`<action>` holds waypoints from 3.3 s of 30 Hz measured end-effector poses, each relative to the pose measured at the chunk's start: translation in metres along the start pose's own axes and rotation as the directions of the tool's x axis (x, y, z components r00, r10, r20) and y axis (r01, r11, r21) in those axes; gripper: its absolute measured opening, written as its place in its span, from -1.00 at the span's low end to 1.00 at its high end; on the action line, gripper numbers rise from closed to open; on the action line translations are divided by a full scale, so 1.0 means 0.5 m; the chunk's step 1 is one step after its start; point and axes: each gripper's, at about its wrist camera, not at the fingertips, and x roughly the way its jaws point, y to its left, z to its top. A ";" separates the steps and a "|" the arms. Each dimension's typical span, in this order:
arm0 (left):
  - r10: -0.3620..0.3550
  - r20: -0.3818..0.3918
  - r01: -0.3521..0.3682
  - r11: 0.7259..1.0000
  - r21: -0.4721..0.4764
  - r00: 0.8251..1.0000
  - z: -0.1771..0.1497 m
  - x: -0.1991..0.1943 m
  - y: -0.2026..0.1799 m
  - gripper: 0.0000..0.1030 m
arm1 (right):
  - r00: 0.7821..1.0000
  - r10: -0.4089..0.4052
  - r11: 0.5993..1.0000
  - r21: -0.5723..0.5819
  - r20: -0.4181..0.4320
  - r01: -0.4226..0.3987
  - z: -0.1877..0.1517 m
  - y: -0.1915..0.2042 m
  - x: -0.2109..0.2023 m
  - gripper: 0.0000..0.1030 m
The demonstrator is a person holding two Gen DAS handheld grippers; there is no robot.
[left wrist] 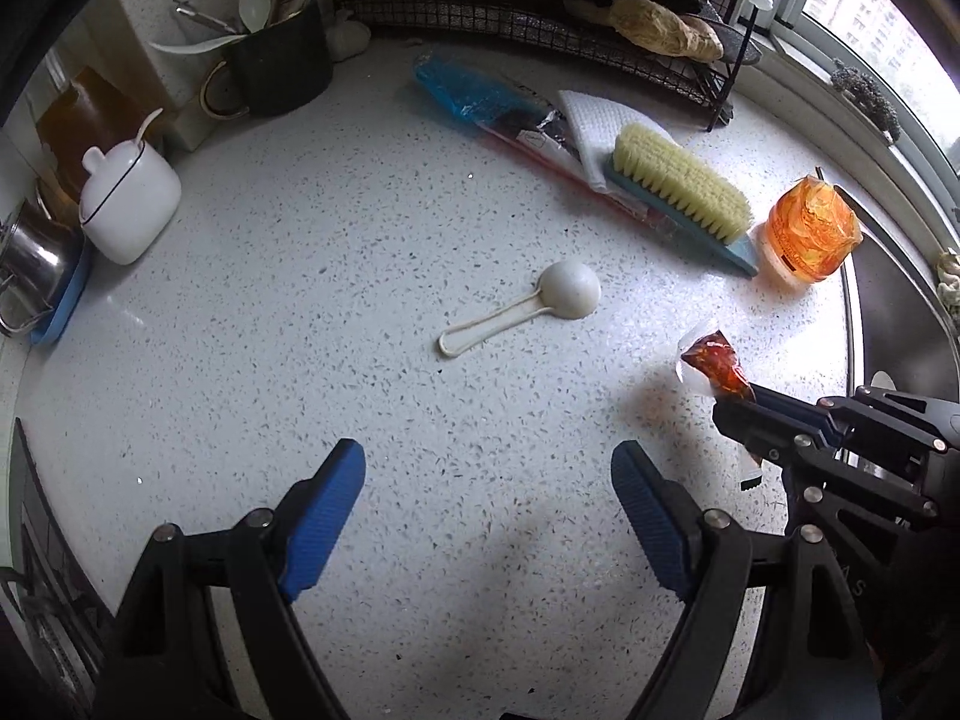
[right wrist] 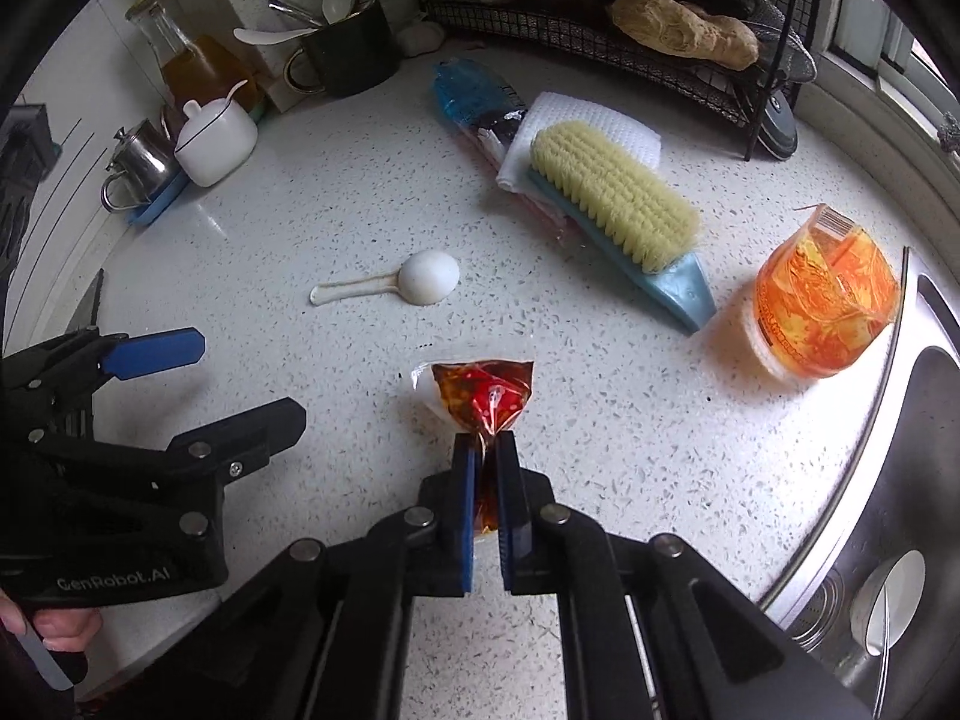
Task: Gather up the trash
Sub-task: 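Grasp the white plastic spoon with the left gripper while the right holds the packet, then carry the spoon and red sauce packet down over the red bin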
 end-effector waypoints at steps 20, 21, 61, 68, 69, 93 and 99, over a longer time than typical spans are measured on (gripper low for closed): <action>-0.137 -0.095 0.166 0.861 0.482 0.986 0.122 0.120 -0.039 0.35 | 0.988 -0.151 0.908 0.399 0.031 0.126 0.022 -0.016 0.031 -0.88; -0.140 -0.108 0.175 0.859 0.481 0.984 0.123 0.126 -0.040 0.25 | 0.988 -0.152 0.909 0.397 0.028 0.129 0.023 -0.018 0.032 -0.88; 0.039 0.043 -0.033 0.990 -0.137 0.998 -0.131 -0.046 -0.020 -0.85 | 0.989 0.147 0.980 -0.130 -0.029 -0.149 -0.040 0.067 -0.027 -0.88; 0.076 0.049 -0.061 0.963 -0.262 0.996 -0.273 -0.101 0.008 -0.85 | 0.984 0.165 0.959 -0.224 -0.063 -0.175 -0.116 0.157 -0.043 -0.88; 0.082 0.047 -0.066 0.960 -0.273 0.996 -0.292 -0.105 0.009 -0.85 | 0.984 0.167 0.955 -0.239 -0.064 -0.178 -0.127 0.171 -0.046 -0.88; 0.136 -0.035 -0.138 0.889 -0.437 0.990 -0.700 -0.156 -0.066 -0.85 | 0.970 0.179 0.874 -0.426 -0.163 -0.233 -0.429 0.308 -0.058 -0.88; 0.122 -0.091 -0.150 0.878 -0.454 0.988 -0.758 -0.076 -0.084 -0.85 | 0.967 0.142 0.868 -0.442 -0.214 -0.225 -0.491 0.286 0.002 -0.88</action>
